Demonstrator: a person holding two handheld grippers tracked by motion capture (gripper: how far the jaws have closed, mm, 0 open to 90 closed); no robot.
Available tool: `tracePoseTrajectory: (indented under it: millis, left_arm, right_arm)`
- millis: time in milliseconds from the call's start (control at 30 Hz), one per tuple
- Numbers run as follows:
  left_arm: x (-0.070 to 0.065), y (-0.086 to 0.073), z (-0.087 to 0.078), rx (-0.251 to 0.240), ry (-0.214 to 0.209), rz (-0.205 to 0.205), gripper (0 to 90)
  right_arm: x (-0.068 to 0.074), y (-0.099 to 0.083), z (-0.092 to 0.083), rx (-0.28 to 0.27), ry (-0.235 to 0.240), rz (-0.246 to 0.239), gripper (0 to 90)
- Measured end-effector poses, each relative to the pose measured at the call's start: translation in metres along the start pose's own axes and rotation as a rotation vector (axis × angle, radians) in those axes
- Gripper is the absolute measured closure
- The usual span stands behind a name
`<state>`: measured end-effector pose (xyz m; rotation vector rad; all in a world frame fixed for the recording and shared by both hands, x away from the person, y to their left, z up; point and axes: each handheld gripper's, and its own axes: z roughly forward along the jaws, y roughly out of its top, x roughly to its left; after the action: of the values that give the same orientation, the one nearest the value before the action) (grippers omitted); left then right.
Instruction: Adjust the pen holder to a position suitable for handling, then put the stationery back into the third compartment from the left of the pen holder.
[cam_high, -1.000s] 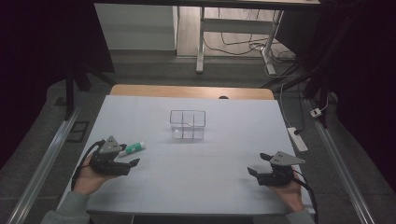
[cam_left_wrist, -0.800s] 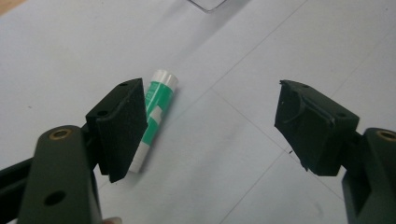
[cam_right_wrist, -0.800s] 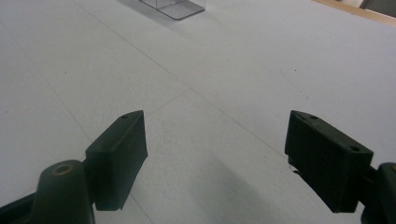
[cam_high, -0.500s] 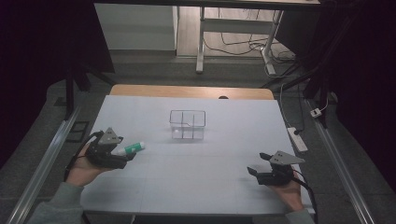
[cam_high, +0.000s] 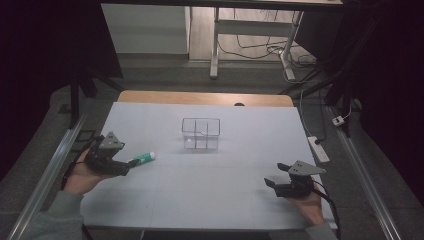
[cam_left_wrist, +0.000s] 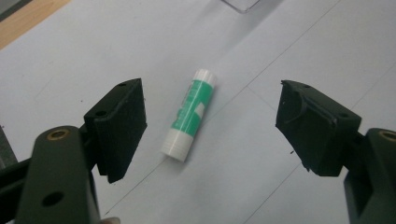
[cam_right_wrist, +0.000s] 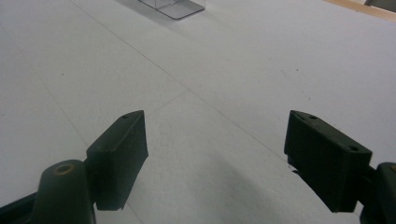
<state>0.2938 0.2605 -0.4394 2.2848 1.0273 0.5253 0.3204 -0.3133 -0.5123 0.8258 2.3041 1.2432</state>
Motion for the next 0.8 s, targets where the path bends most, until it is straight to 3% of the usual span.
tracePoseTrajectory:
  millis: [467, 800]
  left_arm:
    - [0.006, 0.007, -0.005, 0.051, 0.027, 0.024, 23.7]
    - [0.013, 0.008, 0.005, 0.112, 0.022, 0.037, 23.6]
  right_arm:
    - [-0.001, 0.004, 0.005, -0.001, 0.006, -0.014, 21.4]
    - [0.001, 0.004, 0.005, 0.002, 0.017, -0.018, 21.8]
